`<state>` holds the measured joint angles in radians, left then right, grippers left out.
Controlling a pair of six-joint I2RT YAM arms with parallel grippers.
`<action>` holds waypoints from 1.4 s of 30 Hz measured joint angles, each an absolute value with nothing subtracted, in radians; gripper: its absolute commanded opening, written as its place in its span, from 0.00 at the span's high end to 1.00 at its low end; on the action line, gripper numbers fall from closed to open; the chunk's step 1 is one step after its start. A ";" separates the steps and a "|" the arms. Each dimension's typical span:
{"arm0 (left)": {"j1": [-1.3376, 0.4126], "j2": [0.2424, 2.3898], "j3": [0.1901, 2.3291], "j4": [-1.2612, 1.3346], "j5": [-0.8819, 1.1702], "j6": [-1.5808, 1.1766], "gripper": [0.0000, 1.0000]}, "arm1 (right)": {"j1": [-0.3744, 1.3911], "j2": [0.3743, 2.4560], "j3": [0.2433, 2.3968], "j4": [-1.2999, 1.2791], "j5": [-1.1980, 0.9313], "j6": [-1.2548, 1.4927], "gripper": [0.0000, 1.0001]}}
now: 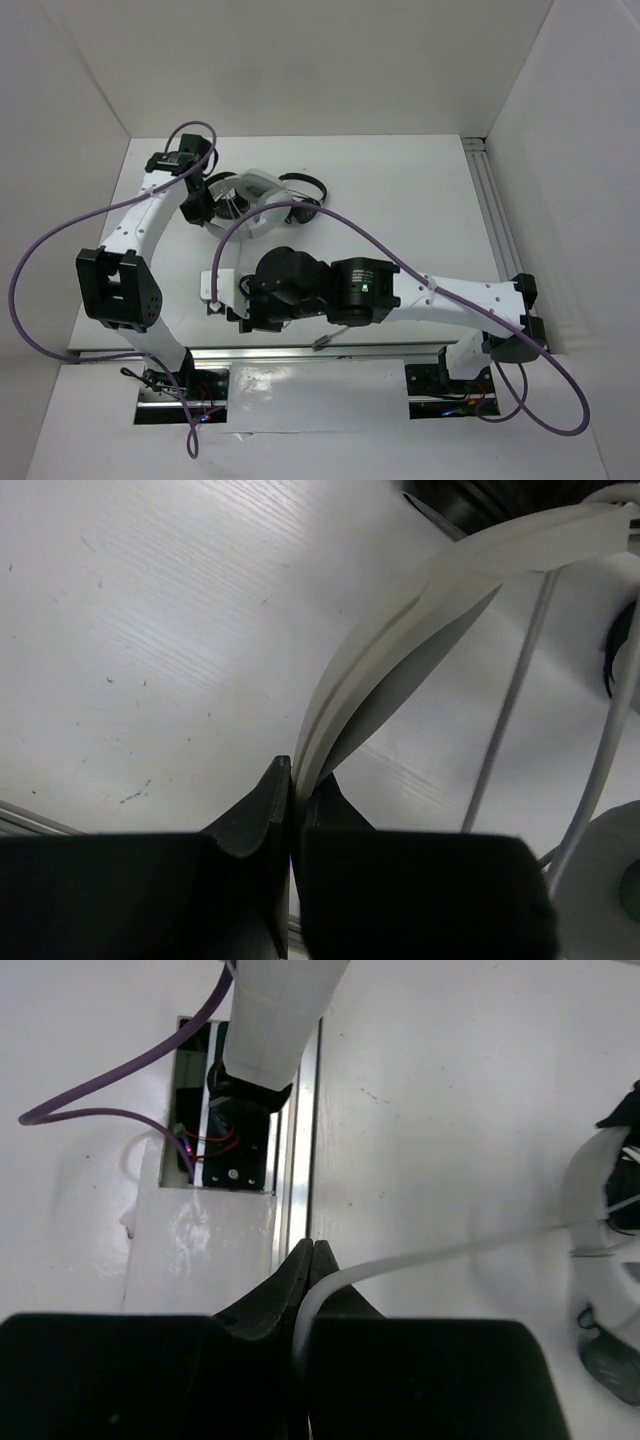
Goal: Wrap the headphones
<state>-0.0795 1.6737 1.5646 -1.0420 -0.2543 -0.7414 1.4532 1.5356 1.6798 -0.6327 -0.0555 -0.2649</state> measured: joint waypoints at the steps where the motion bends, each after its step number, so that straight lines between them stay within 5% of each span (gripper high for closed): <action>1: -0.101 1.676 1.564 -1.034 -0.277 -0.731 1.00 | 1.453 1.538 1.698 -0.645 -0.041 -0.271 1.00; 9: -0.272 1.683 1.417 -1.015 -0.315 -0.606 1.00 | 1.431 1.639 2.036 -0.861 0.223 -0.406 1.00; 14: -0.282 1.658 1.306 -0.966 -0.372 -0.574 1.00 | 1.345 1.582 1.895 -0.827 0.400 -0.500 1.00; 21: -0.362 1.466 1.222 -0.877 -0.445 -0.499 1.00 | 1.221 1.380 1.416 -0.344 0.677 -0.733 1.00; 27: -0.531 1.288 1.114 -0.852 -0.434 -0.446 1.00 | 1.065 1.365 1.358 -0.042 0.678 -0.816 1.00; 42: -0.838 1.127 1.199 -0.853 -0.524 -0.500 1.00 | 0.755 1.453 1.415 -0.051 0.431 -0.792 1.00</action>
<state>-0.8375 1.1271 1.1992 -0.8532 -0.5243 -0.4999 0.7551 1.4528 1.4151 -0.0505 0.4309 -0.7918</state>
